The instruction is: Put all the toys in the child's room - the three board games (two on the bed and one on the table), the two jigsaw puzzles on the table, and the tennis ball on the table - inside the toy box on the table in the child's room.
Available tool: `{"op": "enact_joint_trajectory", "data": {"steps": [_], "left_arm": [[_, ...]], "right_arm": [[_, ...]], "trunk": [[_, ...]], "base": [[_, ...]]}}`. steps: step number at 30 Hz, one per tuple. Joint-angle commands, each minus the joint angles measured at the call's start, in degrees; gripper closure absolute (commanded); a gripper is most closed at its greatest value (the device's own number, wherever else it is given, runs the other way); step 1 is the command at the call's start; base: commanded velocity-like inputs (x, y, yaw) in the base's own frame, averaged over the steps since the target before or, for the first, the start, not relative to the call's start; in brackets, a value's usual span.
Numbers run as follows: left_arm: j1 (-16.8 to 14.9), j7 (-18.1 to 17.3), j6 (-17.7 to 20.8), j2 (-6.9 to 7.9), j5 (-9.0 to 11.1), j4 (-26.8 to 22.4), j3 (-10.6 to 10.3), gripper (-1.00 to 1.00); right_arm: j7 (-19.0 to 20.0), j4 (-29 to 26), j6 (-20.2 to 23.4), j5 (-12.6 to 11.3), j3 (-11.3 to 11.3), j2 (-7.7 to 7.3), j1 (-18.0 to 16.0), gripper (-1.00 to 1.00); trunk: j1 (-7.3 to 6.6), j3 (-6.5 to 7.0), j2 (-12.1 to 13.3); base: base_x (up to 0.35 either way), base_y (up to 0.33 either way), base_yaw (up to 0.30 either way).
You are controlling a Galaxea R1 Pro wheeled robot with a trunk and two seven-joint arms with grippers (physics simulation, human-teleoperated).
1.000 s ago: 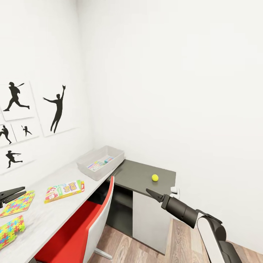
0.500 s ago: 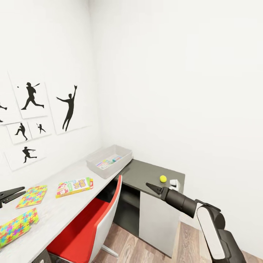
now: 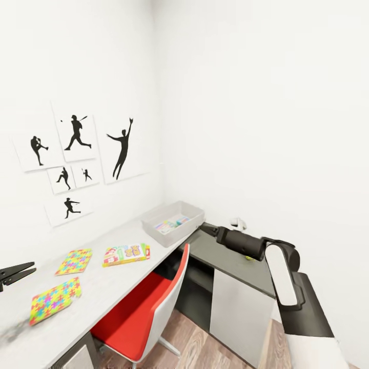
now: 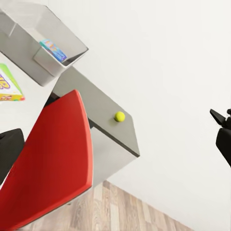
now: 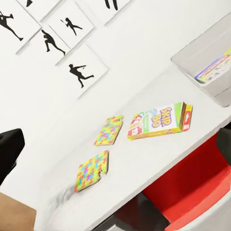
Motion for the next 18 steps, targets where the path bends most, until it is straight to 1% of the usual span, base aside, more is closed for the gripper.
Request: {"op": "enact_joint_trajectory", "data": {"steps": [1,2,6,12,18], "left_arm": [[0.0,-0.2,0.6,-0.01,-0.1,0.0,0.0,-1.0],[0.0,-0.2,0.6,0.02,-0.1,0.0,0.0,-1.0],[0.0,-0.2,0.6,0.02,-0.1,0.1,0.0,-1.0],[0.0,-0.2,0.6,0.04,-0.1,0.1,0.0,-1.0],[-0.1,-0.2,0.6,0.06,-0.1,0.2,0.0,-1.0]], "right_arm": [[-0.3,0.4,0.5,0.4,0.2,0.16,-0.8,-1.0],[-1.8,1.3,0.8,0.3,0.8,0.34,-2.1,-1.0],[-4.3,2.7,1.0,0.1,2.1,0.68,-4.1,-1.0],[-5.3,4.1,1.0,0.2,3.0,1.46,-4.8,-1.0],[-5.6,6.1,1.0,0.5,3.4,1.84,-5.0,-1.0]], "trunk": [[0.02,-0.09,0.0],[0.02,-0.15,0.0],[0.02,-0.4,0.0],[0.02,-0.79,0.0],[0.02,-1.18,0.0]], "base": [[-0.042,0.0,0.237],[-0.055,0.0,0.235],[-0.084,0.023,0.232],[-0.115,0.062,0.229],[-0.075,0.028,0.228]]}}
